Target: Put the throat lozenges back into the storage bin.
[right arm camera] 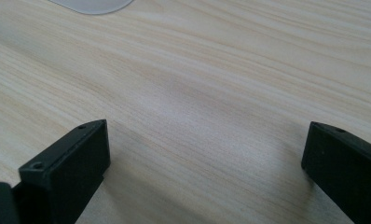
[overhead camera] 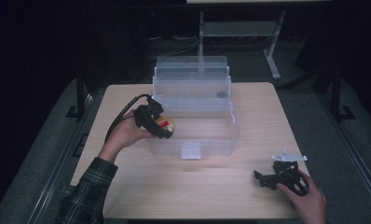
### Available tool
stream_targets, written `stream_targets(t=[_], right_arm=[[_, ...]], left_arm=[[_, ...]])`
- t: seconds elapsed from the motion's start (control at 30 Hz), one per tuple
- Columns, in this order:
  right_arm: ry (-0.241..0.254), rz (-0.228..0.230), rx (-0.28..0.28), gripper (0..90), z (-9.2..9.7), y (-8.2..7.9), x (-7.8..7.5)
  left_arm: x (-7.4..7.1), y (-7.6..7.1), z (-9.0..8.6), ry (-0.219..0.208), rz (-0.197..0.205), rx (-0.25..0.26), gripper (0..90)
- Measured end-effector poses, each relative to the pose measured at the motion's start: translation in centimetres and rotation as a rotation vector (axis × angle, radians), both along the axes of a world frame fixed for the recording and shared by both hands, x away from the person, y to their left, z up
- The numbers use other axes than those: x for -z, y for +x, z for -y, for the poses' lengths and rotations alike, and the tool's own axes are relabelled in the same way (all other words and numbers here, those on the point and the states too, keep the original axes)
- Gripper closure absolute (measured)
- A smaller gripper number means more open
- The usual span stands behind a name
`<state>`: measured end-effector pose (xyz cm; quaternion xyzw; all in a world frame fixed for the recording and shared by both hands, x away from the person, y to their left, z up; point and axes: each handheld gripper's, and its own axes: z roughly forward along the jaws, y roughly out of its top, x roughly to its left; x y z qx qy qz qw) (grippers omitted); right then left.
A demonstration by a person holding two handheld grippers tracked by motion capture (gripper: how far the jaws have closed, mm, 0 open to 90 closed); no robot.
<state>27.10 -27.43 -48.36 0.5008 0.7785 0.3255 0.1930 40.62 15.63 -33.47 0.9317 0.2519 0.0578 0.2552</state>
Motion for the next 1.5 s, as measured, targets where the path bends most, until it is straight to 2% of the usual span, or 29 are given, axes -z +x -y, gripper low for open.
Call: stream_targets(t=[0.2,0.4,0.77,1.5], right_arm=[[0.001,0.0,0.0,0.5,0.0,0.0,0.0],[0.001,-0.001,0.001,0.5,0.0,0.0,0.0],[0.001,-0.001,0.001,0.5,0.0,0.0,0.0],[0.0,0.0,0.0,0.5,0.0,0.0,0.0]], left_arm=[[0.3,0.5,-0.4,0.004,-0.002,-0.019,19.5],[0.8,1.1,-0.8,0.027,-0.006,-0.026,19.5],[1.3,1.5,-1.3,0.044,-0.008,-0.04,19.4],[1.2,1.4,-1.4,0.038,-0.006,-0.034,19.1]])
